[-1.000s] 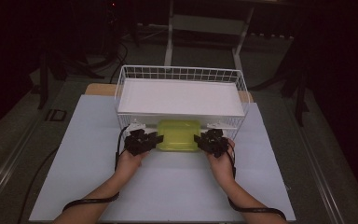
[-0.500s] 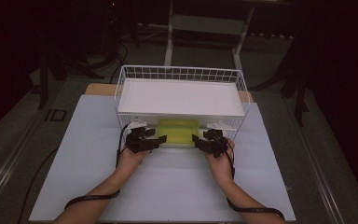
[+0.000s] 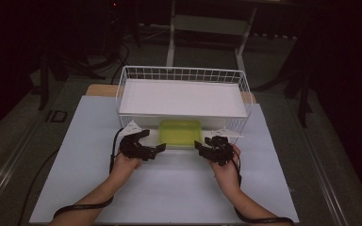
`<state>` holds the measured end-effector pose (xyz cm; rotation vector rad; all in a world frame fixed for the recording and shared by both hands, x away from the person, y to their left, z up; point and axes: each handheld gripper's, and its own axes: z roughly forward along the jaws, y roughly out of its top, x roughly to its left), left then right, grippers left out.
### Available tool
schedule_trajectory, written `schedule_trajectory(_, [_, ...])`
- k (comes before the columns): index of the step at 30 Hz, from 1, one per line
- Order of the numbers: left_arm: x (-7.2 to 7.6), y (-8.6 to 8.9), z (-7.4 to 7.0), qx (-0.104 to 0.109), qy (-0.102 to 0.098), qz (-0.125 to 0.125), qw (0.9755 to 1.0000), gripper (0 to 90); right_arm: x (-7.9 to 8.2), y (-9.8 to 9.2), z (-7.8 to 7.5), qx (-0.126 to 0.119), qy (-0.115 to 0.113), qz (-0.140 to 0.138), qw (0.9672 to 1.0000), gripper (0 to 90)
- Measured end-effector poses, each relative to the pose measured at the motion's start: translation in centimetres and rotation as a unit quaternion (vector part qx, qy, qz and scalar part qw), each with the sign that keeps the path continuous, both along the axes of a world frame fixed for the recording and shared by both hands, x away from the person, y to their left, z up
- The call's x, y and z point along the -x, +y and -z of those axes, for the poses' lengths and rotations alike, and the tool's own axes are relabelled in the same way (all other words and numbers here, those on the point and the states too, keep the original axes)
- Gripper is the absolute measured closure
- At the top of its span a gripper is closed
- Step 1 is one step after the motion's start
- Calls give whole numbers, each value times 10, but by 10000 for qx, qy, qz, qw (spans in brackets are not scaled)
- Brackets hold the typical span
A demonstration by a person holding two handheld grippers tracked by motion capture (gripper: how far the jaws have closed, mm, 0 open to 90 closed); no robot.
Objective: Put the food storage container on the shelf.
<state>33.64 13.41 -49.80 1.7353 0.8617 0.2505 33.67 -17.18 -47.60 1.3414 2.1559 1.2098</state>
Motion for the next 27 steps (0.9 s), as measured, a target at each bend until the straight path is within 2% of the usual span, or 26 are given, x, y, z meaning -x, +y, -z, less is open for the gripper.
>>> schedule_trajectory(2, [7,1,-2,-88,57,23,9999,14,6,2,-1,-30,28,-129,9999,572])
schedule_trajectory(4, [13,2,-2,-89,78,55,9999,14,10,4,-1,-51,70,-213,9997,615])
schedule_trajectory(8, [29,3,-3,-300,56,71,9995,14,18,12,1,78,8,-471,9989,767])
schedule_trajectory(11, [40,6,0,-191,214,66,9996,14,22,18,3,111,29,-608,9981,898])
schedule_trajectory(14, [47,7,3,-255,281,106,9992,14,22,24,9,101,121,-659,9977,900])
schedule_trajectory(19, [56,9,5,-326,-12,23,9995,14,20,34,18,139,200,-719,9971,900])
schedule_trajectory(22, [54,9,4,-332,-74,-12,9994,14,18,42,23,205,252,-802,9962,900])
schedule_trajectory(27, [55,6,3,-406,-182,-5,9990,14,11,53,31,377,209,-804,9958,900])
